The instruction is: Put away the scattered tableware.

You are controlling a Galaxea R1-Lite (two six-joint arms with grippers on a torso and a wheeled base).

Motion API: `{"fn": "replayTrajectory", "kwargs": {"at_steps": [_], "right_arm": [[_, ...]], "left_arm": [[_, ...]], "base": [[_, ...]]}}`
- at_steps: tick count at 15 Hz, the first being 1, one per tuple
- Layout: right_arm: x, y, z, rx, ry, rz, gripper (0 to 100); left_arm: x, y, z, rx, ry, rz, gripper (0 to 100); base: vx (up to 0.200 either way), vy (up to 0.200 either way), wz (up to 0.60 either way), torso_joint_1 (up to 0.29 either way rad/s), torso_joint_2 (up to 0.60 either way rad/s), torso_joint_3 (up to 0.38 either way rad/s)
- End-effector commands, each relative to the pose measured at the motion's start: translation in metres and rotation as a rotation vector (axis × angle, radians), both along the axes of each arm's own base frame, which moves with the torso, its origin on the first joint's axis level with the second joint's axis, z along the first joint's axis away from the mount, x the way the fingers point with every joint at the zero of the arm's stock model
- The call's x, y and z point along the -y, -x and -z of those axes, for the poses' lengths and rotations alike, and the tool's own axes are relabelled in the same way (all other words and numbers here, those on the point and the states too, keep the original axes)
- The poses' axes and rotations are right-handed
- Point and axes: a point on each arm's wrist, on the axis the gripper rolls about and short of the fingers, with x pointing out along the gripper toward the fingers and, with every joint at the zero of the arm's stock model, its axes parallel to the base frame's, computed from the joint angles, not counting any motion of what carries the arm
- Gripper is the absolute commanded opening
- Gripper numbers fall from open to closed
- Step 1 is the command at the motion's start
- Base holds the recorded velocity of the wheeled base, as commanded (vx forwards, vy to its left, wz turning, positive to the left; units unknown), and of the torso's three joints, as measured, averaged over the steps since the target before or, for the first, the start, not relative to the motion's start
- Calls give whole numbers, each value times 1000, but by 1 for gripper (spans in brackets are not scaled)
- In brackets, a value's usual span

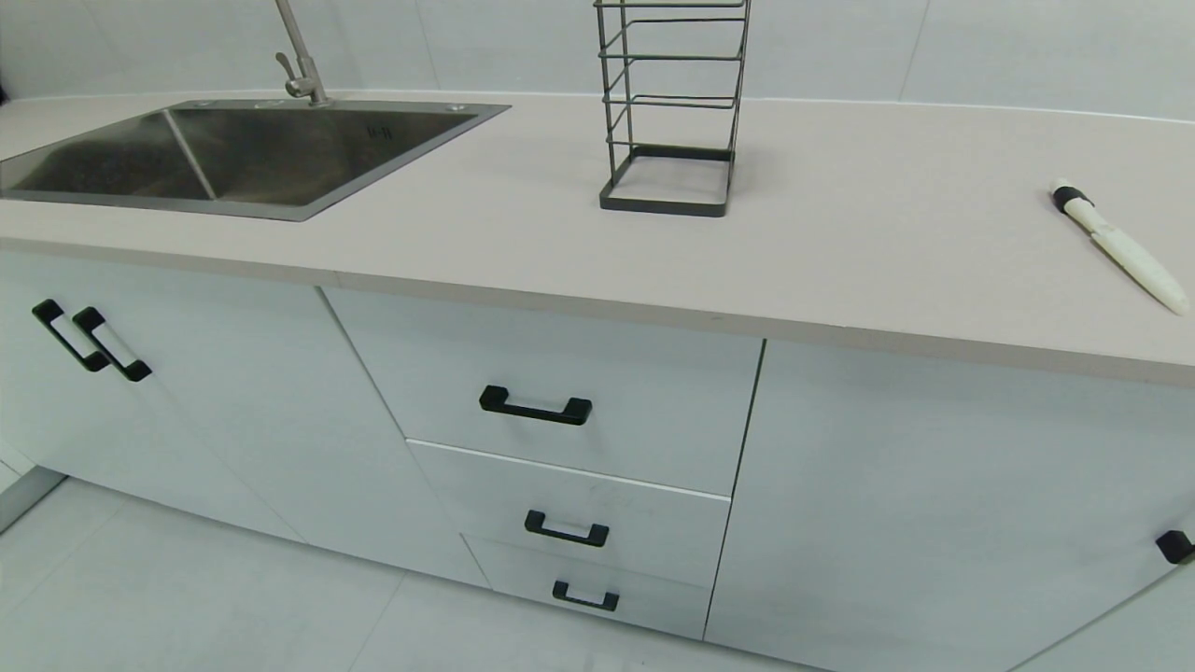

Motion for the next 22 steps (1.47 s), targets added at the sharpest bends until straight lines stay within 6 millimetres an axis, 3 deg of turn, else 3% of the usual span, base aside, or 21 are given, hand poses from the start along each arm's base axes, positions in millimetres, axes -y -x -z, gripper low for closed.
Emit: {"fn": "replayTrajectory", "kwargs": {"at_steps": [1,3,12,16,22], "right_arm": [[0,0,0,-1,1,0,100],[0,0,0,-1,1,0,100],[0,0,0,-1,2,0,100],[0,0,0,-1,2,0,100],[0,0,0,-1,2,0,100]], "left_arm": [[0,1,0,12,22,-1,100],[0,1,0,12,22,-1,100],[0,1,0,12,27,-1,100],[0,1,0,12,25,-3,100],[0,1,0,12,29,-3,100]], "base": [[0,0,-600,-2,-2,-2],[0,0,-600,0,2,0],[0,0,0,0,0,0],[0,-200,0,1,5,5],[0,0,0,0,0,0]]}}
